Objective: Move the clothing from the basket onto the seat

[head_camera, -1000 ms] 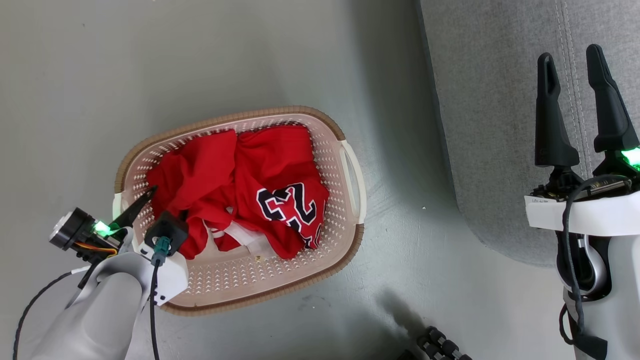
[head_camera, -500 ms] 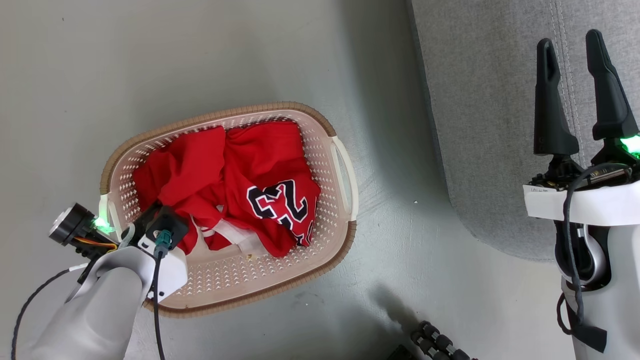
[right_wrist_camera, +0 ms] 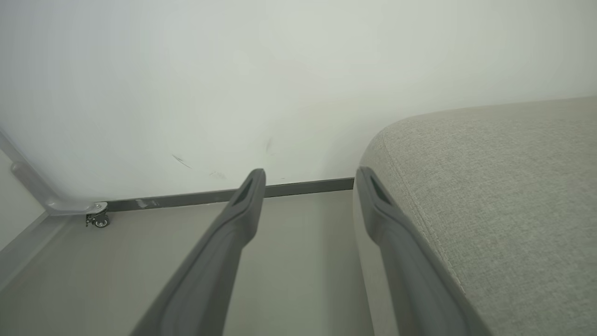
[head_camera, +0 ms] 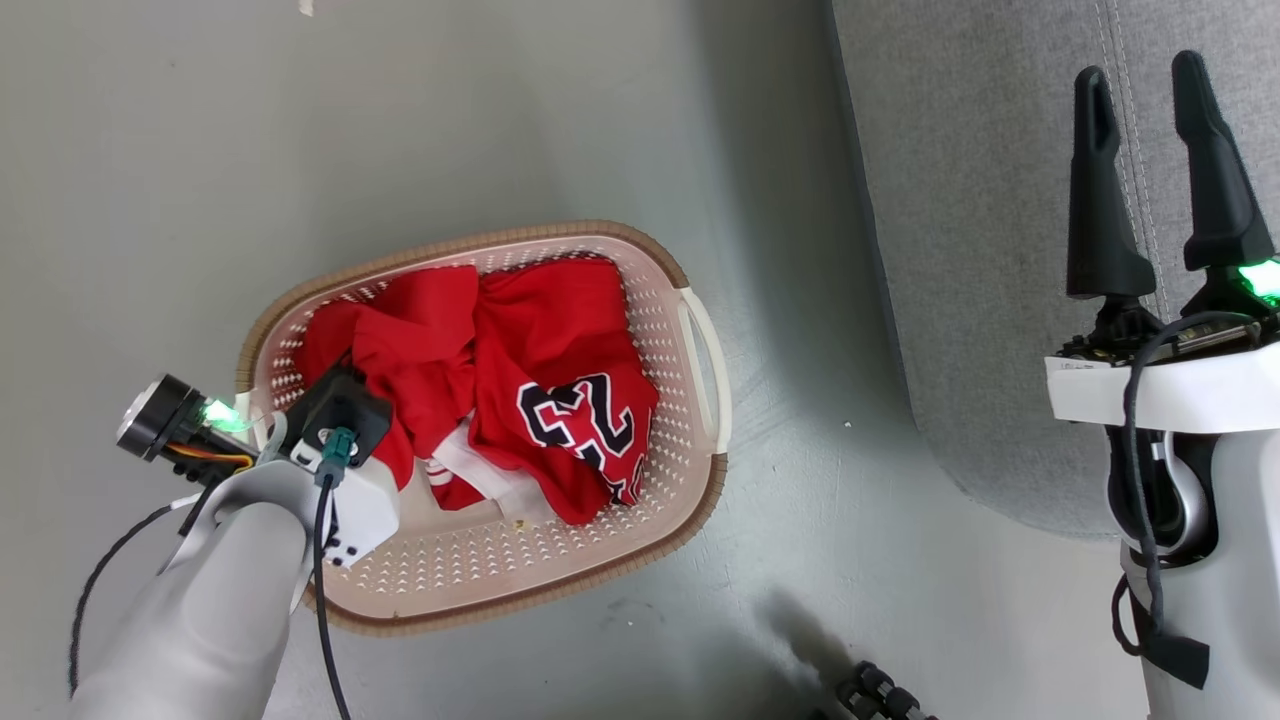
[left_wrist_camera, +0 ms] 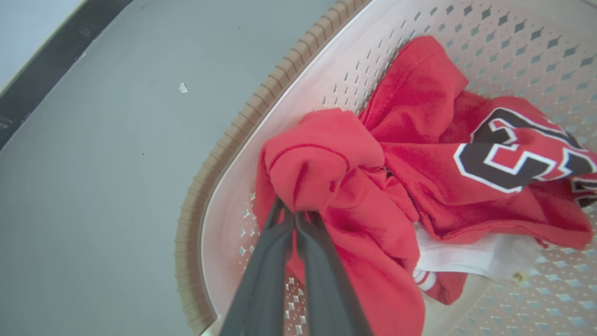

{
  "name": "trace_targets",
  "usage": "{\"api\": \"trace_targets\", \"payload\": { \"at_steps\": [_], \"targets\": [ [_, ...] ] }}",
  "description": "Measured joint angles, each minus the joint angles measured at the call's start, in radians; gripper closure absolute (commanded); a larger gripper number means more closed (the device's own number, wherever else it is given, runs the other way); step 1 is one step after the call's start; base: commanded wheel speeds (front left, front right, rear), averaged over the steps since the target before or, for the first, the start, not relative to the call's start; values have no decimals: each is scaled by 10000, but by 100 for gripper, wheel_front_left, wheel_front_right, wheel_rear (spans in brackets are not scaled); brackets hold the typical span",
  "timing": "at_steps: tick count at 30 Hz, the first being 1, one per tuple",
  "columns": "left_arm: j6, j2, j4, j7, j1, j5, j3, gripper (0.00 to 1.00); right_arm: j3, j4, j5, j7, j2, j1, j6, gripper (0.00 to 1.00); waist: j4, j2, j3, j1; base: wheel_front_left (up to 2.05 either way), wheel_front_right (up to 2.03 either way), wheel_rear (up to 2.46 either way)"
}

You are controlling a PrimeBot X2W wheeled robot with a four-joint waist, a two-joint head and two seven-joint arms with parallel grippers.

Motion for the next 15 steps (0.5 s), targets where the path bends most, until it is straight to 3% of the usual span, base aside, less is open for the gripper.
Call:
{"api": "trace_targets", "payload": {
  "at_steps": [6,15],
  "targets": [
    [-44,-61,-591,-12,58,-282,84,100,107,219,-146,-31,-2,4,0,0,191,0,-289,0,0,0,0],
    [-31,-136,-2660,-33,402,-802,238,100,280,569,-556,-38,-23,33,0,0,500,0,-802,0,0,0,0]
  ]
}}
